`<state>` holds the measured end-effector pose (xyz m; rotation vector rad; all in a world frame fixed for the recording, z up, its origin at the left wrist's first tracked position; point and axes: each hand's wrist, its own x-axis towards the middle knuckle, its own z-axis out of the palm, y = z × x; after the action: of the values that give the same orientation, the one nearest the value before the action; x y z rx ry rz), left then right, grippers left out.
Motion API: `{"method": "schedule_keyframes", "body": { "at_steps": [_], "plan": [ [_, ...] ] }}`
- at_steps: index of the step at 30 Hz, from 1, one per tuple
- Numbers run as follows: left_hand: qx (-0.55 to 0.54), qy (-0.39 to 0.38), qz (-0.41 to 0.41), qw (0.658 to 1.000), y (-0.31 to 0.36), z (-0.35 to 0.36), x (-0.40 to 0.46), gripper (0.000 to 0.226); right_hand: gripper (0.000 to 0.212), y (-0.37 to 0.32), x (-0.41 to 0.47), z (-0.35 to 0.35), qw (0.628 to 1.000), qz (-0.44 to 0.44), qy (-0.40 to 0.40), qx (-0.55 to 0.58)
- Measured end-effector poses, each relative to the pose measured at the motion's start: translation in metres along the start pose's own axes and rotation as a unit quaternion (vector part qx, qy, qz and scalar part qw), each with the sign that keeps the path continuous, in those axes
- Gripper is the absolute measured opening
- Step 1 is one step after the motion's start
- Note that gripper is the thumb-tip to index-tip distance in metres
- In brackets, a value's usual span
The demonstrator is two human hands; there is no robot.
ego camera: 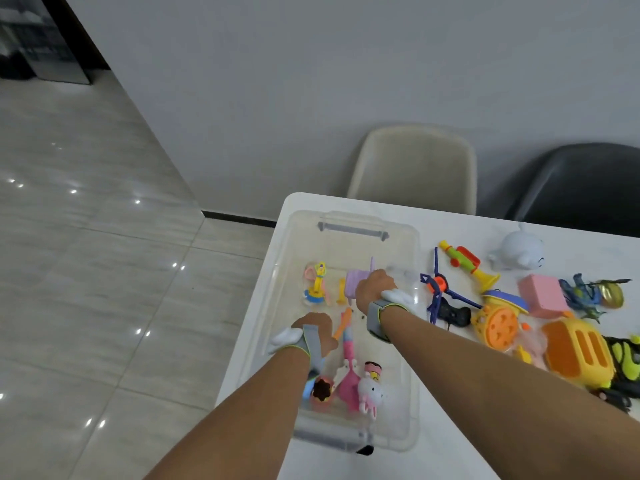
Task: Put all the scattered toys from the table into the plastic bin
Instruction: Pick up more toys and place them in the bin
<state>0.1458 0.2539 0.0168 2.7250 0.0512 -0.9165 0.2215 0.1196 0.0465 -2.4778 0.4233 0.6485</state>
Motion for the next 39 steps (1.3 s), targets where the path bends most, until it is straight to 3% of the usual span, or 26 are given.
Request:
{"method": "schedule_keyframes", "body": {
  "at_steps": [7, 10, 13, 16, 19, 25, 31, 39],
  "plan": [
    [-0.026, -0.035, -0.069, 0.997, 0.0, 0.01, 0.032, 0.031, 0.042, -0.003, 0.037, 0.022, 0.998, 0.039, -0.011, 0.056],
    [-0.055, -0.063, -0.098, 0.992, -0.004, 0.021, 0.042, 0.017, 0.046, 0.002, 0.047, 0.028, 0.996, 0.053, -0.007, 0.068],
    [-0.059, -0.073, -0.122, 0.988, -0.005, 0.024, 0.049, 0.041, 0.049, 0.005, 0.056, 0.032, 0.995, 0.062, 0.008, 0.081],
    [-0.077, -0.031, -0.118, 0.99, -0.001, 0.018, 0.05, 0.012, 0.052, 0.004, 0.057, 0.034, 0.988, 0.084, 0.018, 0.129],
    [-0.075, 0.04, -0.112, 0.99, -0.003, 0.019, 0.057, 0.04, 0.056, 0.007, 0.051, 0.042, 0.981, 0.101, 0.034, 0.162],
    [-0.057, 0.058, -0.147, 0.986, -0.015, 0.02, 0.058, 0.037, 0.065, 0.012, 0.035, 0.052, 0.97, 0.153, 0.028, 0.188],
    [-0.057, 0.051, -0.124, 0.989, -0.019, 0.029, 0.05, 0.034, 0.066, 0.017, 0.027, 0.054, 0.966, 0.173, 0.021, 0.19],
    [-0.105, 0.097, -0.126, 0.982, -0.018, 0.016, 0.033, 0.042, 0.046, 0.016, 0.008, 0.033, 0.98, 0.143, -0.001, 0.138]
  ]
}}
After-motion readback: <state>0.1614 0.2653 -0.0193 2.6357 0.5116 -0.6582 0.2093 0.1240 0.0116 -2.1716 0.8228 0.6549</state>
